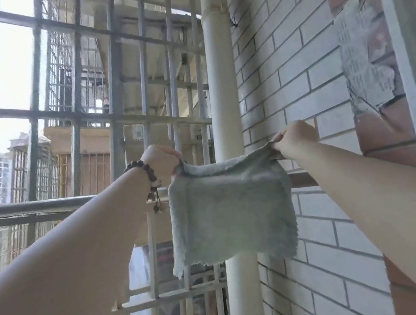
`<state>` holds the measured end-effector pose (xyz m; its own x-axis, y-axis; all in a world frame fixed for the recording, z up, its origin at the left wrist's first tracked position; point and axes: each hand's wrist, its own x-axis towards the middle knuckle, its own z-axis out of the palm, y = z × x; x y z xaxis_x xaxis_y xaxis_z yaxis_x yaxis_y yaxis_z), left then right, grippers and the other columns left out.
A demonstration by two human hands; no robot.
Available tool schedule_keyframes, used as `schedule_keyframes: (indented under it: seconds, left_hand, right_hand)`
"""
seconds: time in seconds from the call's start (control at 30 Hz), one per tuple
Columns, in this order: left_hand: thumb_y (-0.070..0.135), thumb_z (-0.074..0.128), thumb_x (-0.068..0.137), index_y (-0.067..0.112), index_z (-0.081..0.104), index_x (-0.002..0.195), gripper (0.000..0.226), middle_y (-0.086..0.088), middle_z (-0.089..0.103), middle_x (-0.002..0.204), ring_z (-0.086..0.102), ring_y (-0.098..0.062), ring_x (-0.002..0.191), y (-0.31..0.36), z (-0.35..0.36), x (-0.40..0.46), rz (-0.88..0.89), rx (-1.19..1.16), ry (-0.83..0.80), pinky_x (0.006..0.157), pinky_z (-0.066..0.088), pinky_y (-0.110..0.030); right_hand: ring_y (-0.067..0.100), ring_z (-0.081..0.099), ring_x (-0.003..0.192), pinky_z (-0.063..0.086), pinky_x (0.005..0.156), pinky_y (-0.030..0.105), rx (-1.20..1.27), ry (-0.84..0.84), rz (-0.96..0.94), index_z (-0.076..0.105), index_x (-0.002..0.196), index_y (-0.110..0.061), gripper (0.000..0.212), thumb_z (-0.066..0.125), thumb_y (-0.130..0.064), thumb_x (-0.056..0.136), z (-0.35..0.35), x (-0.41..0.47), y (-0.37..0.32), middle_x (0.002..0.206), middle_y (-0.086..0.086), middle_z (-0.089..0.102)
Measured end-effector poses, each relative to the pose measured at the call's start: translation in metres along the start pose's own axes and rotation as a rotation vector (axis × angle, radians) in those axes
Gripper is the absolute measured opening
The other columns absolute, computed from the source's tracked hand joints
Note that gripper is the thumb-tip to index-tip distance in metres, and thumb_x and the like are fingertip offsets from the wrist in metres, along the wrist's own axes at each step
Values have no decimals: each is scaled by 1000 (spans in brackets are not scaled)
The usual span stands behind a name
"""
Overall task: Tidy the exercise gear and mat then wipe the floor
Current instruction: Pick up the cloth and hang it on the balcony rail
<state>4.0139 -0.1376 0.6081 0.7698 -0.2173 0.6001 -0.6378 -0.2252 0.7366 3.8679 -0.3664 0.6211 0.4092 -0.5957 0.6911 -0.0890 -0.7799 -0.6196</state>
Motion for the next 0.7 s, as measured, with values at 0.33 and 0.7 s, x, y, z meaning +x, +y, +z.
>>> schedule_keyframes:
  seconds: [0.33,0.7]
  left_hand:
    - [12,65,87,5,73,90,11,-9,72,87,67,-18,77,1,-10,-33,271,274,122,77,57,-30]
    - [58,71,74,22,54,111,54,3,53,107,53,-17,103,-37,11,-84,350,767,169,89,49,-38]
  right_hand:
    - [19,58,90,40,74,22,-265,-265,-290,74,99,-11,21,71,-26,84,-14,-23,-11,100,4,69]
    - [24,58,90,49,75,32,-590,-319,-345,61,93,-10,46,79,-46,71,-26,-51,14,92,5,64]
